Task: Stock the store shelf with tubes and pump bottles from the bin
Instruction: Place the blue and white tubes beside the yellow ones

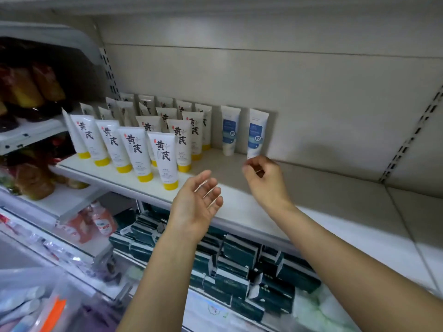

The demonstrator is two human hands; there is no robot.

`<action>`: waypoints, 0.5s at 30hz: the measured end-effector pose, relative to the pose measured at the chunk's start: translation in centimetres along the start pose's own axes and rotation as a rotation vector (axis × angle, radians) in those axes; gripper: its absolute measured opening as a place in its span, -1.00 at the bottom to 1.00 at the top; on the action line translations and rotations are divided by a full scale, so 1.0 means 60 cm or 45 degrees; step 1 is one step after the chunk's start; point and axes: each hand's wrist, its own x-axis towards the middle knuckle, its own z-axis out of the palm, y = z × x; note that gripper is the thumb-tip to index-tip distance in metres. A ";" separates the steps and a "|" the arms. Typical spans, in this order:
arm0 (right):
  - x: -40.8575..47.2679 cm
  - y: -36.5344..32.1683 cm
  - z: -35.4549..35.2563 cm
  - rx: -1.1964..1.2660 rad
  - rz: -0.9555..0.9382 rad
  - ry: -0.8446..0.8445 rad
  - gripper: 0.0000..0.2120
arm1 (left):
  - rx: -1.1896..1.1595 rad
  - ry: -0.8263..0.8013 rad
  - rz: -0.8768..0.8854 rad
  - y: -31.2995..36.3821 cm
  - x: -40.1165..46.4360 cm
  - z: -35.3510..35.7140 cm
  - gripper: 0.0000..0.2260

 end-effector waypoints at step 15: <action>-0.147 -0.083 0.238 0.177 -0.145 -0.556 -0.92 | -0.097 0.355 0.081 0.093 -0.092 -0.241 -0.88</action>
